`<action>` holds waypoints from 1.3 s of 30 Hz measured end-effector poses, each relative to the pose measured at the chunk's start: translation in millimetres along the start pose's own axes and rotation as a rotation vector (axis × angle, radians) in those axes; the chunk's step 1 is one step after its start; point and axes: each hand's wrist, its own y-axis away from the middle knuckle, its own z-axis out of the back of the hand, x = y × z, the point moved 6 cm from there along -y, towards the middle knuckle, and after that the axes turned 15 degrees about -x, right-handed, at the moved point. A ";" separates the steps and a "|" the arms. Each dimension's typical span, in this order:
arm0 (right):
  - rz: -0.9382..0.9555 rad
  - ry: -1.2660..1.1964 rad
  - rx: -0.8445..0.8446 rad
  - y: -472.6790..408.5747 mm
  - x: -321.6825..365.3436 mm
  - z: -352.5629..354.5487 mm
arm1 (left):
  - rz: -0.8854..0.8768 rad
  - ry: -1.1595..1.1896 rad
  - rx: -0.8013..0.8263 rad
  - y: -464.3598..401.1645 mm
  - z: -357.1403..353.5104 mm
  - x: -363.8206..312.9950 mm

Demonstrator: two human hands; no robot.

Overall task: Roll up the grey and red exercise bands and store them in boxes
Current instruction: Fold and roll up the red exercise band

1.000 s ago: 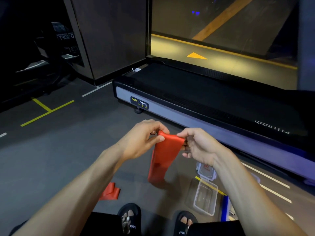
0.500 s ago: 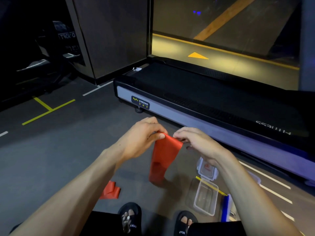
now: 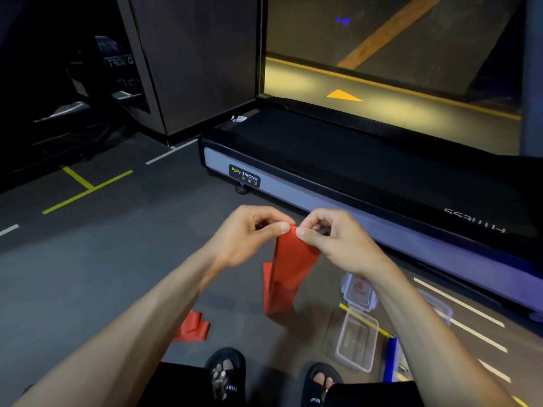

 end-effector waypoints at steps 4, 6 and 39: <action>-0.058 -0.066 -0.009 -0.3 -3.3 2.4 | 0.117 0.118 0.005 3.6 -7.5 12.8; -0.072 -0.106 -0.029 -1.1 -5.3 4.5 | 0.111 0.079 0.012 4.2 -11.2 19.4; -0.562 -0.310 0.100 8.2 -25.7 -14.6 | -0.333 -0.339 -0.006 10.7 -10.1 -17.7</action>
